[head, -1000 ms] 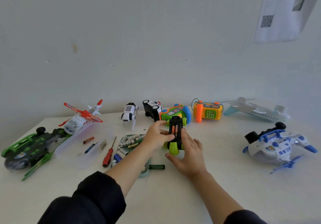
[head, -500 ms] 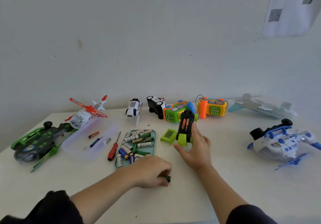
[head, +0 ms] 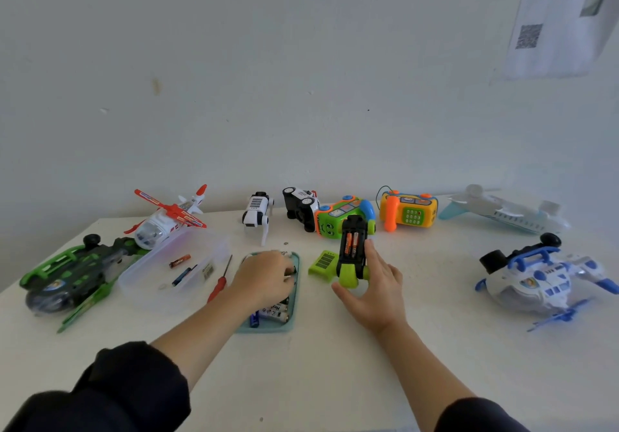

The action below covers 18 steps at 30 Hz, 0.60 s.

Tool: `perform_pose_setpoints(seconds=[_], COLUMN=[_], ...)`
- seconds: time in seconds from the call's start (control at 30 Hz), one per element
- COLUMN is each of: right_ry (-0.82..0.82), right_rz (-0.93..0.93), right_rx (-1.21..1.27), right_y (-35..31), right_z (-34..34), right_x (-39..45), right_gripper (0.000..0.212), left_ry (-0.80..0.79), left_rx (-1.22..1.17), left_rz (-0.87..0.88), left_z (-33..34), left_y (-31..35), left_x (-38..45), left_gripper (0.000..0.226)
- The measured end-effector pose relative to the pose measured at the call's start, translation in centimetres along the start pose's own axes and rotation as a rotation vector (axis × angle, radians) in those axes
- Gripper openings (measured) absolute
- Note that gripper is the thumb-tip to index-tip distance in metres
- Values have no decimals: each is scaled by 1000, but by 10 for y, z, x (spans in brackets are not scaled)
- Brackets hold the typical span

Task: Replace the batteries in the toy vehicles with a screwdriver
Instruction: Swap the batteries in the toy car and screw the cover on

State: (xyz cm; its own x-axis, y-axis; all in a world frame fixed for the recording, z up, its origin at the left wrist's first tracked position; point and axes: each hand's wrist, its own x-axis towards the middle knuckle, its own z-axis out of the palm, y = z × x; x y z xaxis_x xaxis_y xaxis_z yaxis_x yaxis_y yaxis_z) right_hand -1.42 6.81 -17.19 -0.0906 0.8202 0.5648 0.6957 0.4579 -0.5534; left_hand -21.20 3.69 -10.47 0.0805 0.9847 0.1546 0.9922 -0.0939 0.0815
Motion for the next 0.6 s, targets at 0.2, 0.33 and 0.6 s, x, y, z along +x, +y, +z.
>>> perform_pose_setpoints(seconds=[0.2,0.33,0.6], right_ry=[8,-12,-13], right_rz=[-1,7,4], right_rx=[68,121,125], right_y=[2,0,-2], right_z=[0,-3,-6], right_x=[1,1,2], right_gripper=[95,96,96], left_ry=[61,-55,274], left_rx=[28,123,-18], left_rz=[32,44,192], left_z=[22,36,18], left_y=[44,48,35], left_x=[39,50,44], left_gripper=[35,40,86])
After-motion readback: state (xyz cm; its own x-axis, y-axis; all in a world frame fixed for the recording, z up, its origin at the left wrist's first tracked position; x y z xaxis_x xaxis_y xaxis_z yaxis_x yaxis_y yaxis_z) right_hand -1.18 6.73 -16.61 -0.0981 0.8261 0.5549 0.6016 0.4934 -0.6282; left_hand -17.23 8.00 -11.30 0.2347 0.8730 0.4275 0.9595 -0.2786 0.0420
